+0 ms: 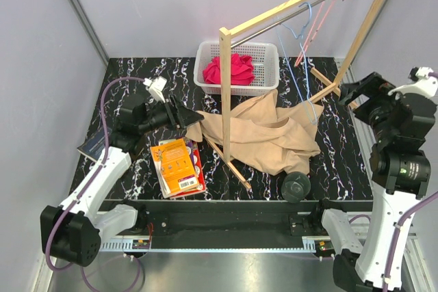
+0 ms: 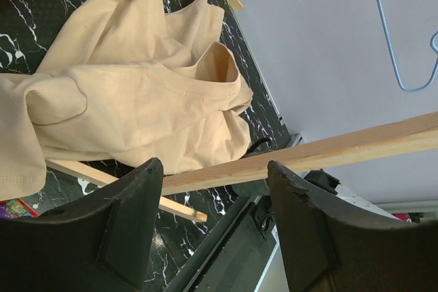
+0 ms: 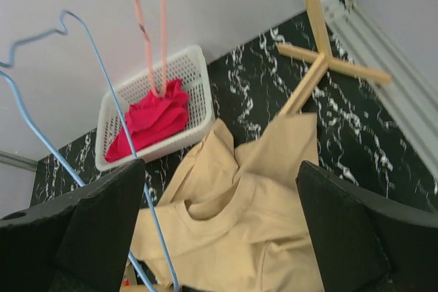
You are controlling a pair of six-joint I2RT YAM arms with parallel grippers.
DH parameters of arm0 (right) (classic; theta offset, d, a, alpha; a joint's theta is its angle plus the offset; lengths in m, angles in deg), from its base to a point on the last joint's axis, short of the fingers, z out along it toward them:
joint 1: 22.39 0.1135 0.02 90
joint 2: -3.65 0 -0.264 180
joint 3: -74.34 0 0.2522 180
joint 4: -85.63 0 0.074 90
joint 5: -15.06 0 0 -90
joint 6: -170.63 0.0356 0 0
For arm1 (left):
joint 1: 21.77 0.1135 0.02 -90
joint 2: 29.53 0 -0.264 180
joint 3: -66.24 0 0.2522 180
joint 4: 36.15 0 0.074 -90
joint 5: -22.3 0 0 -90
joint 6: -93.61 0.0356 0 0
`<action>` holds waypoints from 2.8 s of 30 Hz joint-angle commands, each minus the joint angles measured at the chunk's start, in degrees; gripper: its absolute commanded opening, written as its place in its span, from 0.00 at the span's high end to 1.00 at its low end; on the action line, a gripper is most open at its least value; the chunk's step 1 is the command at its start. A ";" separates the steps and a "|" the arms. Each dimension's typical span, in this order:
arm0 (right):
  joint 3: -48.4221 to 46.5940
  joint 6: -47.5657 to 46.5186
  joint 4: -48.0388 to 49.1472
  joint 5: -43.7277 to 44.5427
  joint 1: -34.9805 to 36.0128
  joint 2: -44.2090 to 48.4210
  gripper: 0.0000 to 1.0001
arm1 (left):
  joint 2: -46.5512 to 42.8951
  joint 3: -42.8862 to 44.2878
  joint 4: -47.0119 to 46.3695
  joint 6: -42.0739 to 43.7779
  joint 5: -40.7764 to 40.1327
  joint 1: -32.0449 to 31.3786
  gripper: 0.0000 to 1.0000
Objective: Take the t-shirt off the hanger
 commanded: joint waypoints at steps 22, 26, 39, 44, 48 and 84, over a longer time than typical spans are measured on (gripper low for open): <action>39.60 14.02 25.98 -22.75 0.49 -14.81 0.00 | 9.32 5.20 -0.73 3.07 0.99 -4.15 0.32; 39.33 12.35 26.25 -18.20 5.13 -20.63 0.00 | 9.32 5.19 -1.53 2.28 0.64 -4.33 0.32; 40.83 16.30 36.79 -14.40 23.34 -33.19 0.00 | 8.79 4.49 -1.62 0.96 -1.38 -4.86 0.32; 38.63 17.09 40.30 -16.77 26.60 -37.77 0.03 | 10.19 5.28 -1.62 0.87 -1.65 -4.95 0.32; 38.37 19.55 44.52 -20.01 26.87 -38.74 0.28 | 12.56 7.12 -0.04 2.10 -2.18 -5.03 0.32; 30.19 49.61 70.98 -29.96 26.34 -36.46 1.00 | 39.98 21.10 -29.56 33.56 10.83 -11.36 0.12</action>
